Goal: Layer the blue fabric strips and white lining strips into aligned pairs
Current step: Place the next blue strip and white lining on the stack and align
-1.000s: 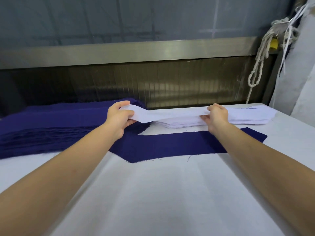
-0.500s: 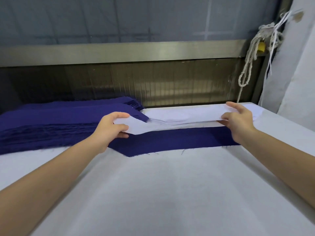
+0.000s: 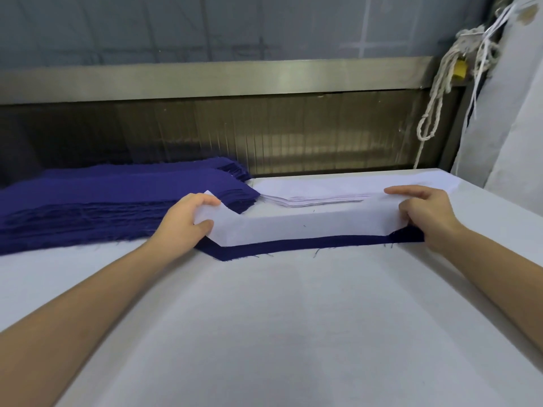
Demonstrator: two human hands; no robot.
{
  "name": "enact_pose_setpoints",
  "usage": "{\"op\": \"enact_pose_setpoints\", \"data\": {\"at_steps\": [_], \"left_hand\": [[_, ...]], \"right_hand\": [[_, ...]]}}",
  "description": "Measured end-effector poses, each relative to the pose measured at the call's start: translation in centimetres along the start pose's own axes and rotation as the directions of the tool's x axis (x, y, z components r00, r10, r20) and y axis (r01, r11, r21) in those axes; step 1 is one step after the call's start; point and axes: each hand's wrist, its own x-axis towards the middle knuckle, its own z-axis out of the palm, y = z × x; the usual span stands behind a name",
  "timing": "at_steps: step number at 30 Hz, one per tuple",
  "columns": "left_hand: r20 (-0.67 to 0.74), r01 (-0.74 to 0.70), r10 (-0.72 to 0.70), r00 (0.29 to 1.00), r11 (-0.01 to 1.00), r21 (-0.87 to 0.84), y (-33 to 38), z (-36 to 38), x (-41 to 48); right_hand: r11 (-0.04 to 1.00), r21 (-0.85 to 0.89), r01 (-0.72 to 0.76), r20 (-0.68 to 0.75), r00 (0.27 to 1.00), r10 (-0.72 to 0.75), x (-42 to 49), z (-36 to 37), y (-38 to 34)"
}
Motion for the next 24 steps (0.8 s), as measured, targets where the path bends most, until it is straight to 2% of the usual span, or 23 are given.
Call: {"op": "enact_pose_setpoints", "data": {"at_steps": [6, 13, 24], "left_hand": [[-0.010, 0.025, -0.025, 1.000, 0.999, 0.031, -0.4, -0.3, 0.2], [0.090, -0.041, 0.030, 0.995, 0.991, 0.126, -0.8, -0.3, 0.1], [0.120, -0.088, 0.071, 0.990, 0.986, 0.142, -0.6, -0.6, 0.0]], "right_hand": [[0.996, -0.080, -0.034, 0.067, 0.997, 0.039, 0.3, -0.6, 0.1], [0.967, -0.247, 0.070, 0.071, 0.996, -0.054, 0.6, -1.3, 0.4], [0.988, -0.136, 0.069, 0.084, 0.995, -0.057, 0.6, -2.0, 0.2]]}}
